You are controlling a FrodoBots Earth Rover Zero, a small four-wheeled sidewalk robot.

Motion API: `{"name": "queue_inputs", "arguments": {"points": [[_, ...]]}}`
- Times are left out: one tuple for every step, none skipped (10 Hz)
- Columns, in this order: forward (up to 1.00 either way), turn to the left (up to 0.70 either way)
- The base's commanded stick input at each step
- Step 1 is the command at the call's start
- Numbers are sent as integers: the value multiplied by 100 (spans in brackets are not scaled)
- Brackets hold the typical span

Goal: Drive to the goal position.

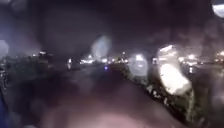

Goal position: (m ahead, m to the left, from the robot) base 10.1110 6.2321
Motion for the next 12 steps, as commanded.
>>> {"name": "queue_inputs", "arguments": {"points": [[50, 0], [50, 0], [50, 2], [50, 2], [50, 0], [50, 6], [50, 14], [50, 11], [50, 8], [50, 5], [50, 1], [50, 3]]}}
